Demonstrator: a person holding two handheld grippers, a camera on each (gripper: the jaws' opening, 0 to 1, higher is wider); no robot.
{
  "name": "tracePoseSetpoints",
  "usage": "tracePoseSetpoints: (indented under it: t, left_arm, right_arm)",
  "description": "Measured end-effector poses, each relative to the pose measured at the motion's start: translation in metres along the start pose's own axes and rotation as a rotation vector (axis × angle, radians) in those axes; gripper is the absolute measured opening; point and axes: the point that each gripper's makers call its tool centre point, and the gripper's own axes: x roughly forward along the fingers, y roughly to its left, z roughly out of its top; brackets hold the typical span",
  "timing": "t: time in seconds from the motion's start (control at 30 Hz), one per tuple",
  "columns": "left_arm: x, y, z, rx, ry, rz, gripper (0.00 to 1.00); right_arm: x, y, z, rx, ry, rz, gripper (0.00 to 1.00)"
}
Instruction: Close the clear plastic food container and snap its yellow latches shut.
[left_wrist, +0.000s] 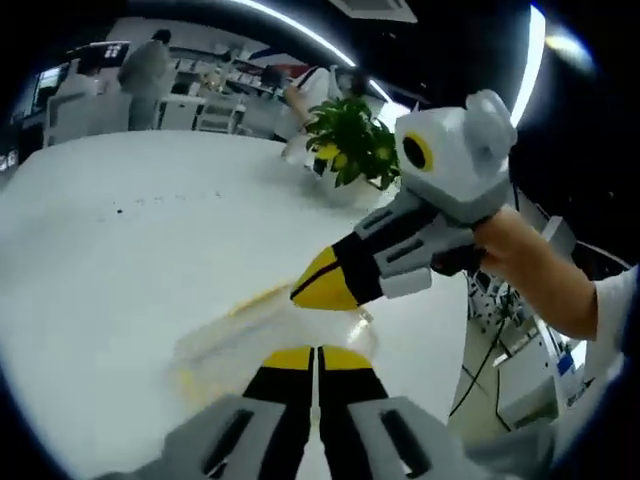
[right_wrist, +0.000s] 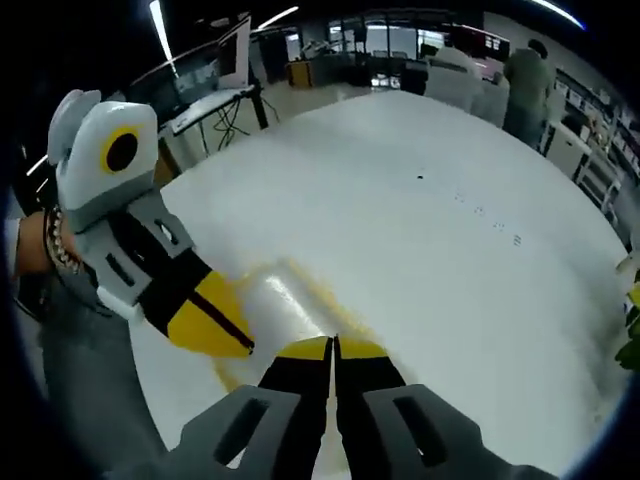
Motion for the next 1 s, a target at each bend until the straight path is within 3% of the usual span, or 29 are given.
tracePoseSetpoints:
  t: [0.4,0.77,1.0]
  left_arm:
    - [0.007,-0.015,-0.019,0.039,0.041,-0.044,0.0]
    - [0.004,-0.028,-0.047,0.008,0.086,-0.098,0.0]
    - [0.009,-0.024,-0.063,0.038,0.119,-0.069,0.0]
  right_arm:
    - [0.015,-0.016,0.02,-0.08,-0.005,-0.041,0.0]
    - [0.035,-0.031,0.03,-0.051,0.002,-0.063,0.0]
    - [0.048,-0.042,0.021,-0.033,0.088,-0.075,0.0]
